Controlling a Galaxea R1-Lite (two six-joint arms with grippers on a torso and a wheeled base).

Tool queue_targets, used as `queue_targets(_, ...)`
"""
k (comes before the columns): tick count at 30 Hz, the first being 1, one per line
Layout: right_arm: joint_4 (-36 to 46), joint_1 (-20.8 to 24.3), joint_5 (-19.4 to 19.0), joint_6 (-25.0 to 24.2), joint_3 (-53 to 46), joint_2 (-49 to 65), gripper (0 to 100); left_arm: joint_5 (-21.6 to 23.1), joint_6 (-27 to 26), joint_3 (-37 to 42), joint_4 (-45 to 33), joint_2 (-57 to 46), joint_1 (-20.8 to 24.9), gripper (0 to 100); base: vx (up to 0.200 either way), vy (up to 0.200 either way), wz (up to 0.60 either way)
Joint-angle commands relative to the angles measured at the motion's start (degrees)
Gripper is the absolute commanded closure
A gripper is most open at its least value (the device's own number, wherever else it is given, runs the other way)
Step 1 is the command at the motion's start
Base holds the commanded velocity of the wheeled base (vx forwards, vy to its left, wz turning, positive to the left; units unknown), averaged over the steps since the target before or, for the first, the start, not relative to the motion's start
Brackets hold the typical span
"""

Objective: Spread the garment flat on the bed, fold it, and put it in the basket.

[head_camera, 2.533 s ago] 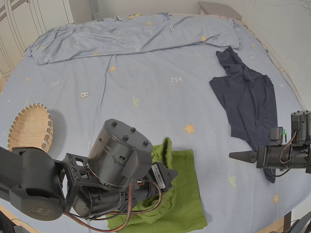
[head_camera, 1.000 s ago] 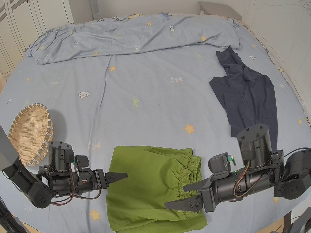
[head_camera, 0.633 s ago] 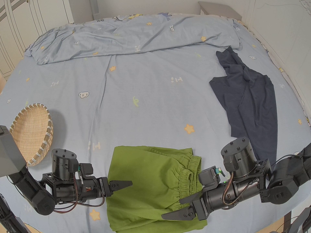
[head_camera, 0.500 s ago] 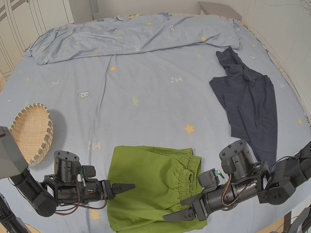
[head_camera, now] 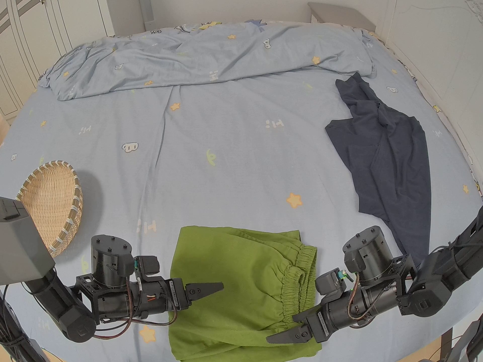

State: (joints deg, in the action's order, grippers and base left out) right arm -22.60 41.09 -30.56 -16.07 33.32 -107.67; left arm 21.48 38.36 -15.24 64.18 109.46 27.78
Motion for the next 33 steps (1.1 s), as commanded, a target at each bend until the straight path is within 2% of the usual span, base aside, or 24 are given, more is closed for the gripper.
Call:
queue_targets(1, -0.07, -1.28, -0.29, 0.07, -0.97, -0.97, 0, -0.12, 0.13, 0.21, 3.23, 3.92, 1.22, 0, 0.000, 0.000, 0.00)
queue_targets(8, -0.07, -2.86, -2.13, 2.88, -2.03, -1.67, 0, -0.12, 1.36, 0.91, 10.35, 7.52, 2.63, 0, 0.000, 0.000, 0.00)
queue_targets(14, -0.16, -2.95, -2.13, 2.88, -2.12, -1.40, 0, 0.05, 2.07, 1.70, 12.28, 7.87, 3.24, 0, 0.000, 0.000, 0.00)
queue_targets(15, -0.25, -2.95, -2.13, 2.88, -2.12, -1.32, 0, 0.05, 2.07, 1.79, 12.28, 7.79, 3.24, 100, 0.000, 0.000, 0.00)
queue_targets(30, -0.34, -4.27, -2.05, 2.80, -1.59, 0.00, 0, 1.20, 1.63, 2.41, 12.19, 7.17, 1.40, 100, 0.000, 0.000, 0.00)
queue_targets(33, -0.07, -5.94, -1.25, 2.27, -0.53, 3.69, 0, 1.64, 1.10, 1.09, 11.93, 6.38, 0.87, 100, 0.000, 0.000, 0.00)
